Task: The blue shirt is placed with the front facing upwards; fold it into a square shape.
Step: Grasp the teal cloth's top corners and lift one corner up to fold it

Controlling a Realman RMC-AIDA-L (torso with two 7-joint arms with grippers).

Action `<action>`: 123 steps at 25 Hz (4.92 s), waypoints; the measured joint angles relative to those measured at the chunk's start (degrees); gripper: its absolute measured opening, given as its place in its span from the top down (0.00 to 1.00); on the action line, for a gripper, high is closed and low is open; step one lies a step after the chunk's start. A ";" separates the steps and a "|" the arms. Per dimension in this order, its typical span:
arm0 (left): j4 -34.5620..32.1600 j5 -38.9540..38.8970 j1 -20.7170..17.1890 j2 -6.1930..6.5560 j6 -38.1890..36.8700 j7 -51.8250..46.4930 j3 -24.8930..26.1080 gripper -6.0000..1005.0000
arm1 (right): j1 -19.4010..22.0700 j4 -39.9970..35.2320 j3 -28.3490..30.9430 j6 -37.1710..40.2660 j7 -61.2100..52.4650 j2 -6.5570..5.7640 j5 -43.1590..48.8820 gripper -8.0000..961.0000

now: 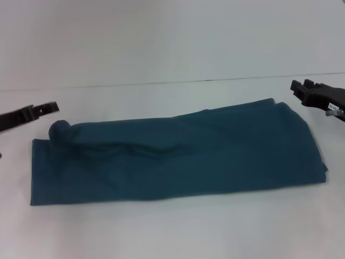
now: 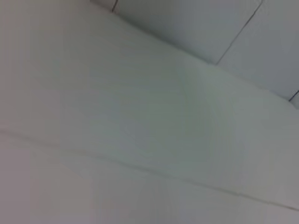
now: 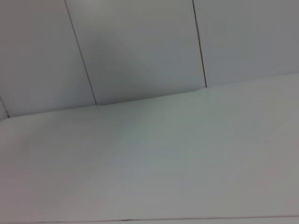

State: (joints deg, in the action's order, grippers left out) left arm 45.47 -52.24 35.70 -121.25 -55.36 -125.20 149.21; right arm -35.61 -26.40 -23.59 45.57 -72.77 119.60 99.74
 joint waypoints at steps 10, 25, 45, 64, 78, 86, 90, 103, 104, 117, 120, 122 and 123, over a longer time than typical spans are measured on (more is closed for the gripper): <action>3.25 -4.82 -1.49 -0.92 -4.20 5.50 -0.44 0.18 | 0.56 0.39 0.53 -0.41 0.00 0.02 0.01 0.60; 3.82 -13.44 -6.12 -0.14 -12.10 17.15 -0.06 0.14 | 2.12 0.33 -0.03 1.79 4.17 -0.16 -4.98 0.26; 7.27 -13.23 -13.49 -1.41 -22.78 28.02 -0.19 0.14 | 5.25 -0.84 0.27 7.60 4.60 -0.16 -4.96 0.07; 3.18 -3.22 -15.13 0.45 -19.57 29.49 -1.23 0.15 | 4.74 -0.23 -0.14 7.12 4.66 0.02 -5.01 0.08; 0.98 -3.13 -14.94 0.14 -21.95 31.83 -1.20 0.15 | 4.85 -0.14 -0.11 6.98 4.10 0.02 -4.99 0.08; 0.41 -3.06 -14.89 0.04 -21.22 31.47 -1.20 0.15 | 4.85 0.15 0.15 7.18 3.98 0.05 -5.00 0.08; -0.50 -2.82 -14.65 0.37 -21.11 31.12 -1.27 0.16 | 4.85 0.40 0.26 7.22 3.96 0.08 -5.00 0.08; -0.65 -2.56 -14.54 -0.25 -18.50 31.26 -1.29 0.42 | 4.72 0.47 -0.06 7.40 3.95 0.11 -5.00 0.08; -0.63 -2.52 -14.58 -0.23 -18.59 31.36 -1.30 0.45 | 4.74 0.47 0.03 7.42 3.96 0.11 -5.00 0.08; -0.17 -2.31 -16.48 0.46 -18.90 33.06 -1.26 0.92 | 4.65 0.48 -0.13 7.09 4.33 0.11 -5.09 0.08; -0.19 -2.31 -16.54 0.68 -18.90 33.45 -1.20 0.96 | 4.64 0.48 -0.09 7.03 4.38 0.11 -5.09 0.08; -0.17 -2.31 -16.65 0.73 -18.91 33.78 -1.20 0.96 | 4.64 0.48 -0.03 7.02 4.39 0.11 -5.09 0.08; -0.14 -2.32 -16.72 0.78 -18.91 33.89 -1.19 0.96 | 4.64 0.48 -0.03 7.01 4.39 0.11 -5.09 0.08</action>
State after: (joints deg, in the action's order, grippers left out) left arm 45.34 -54.56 18.98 -120.47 -74.27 -91.31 148.02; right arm -30.96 -25.92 -23.62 52.58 -68.38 119.70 94.65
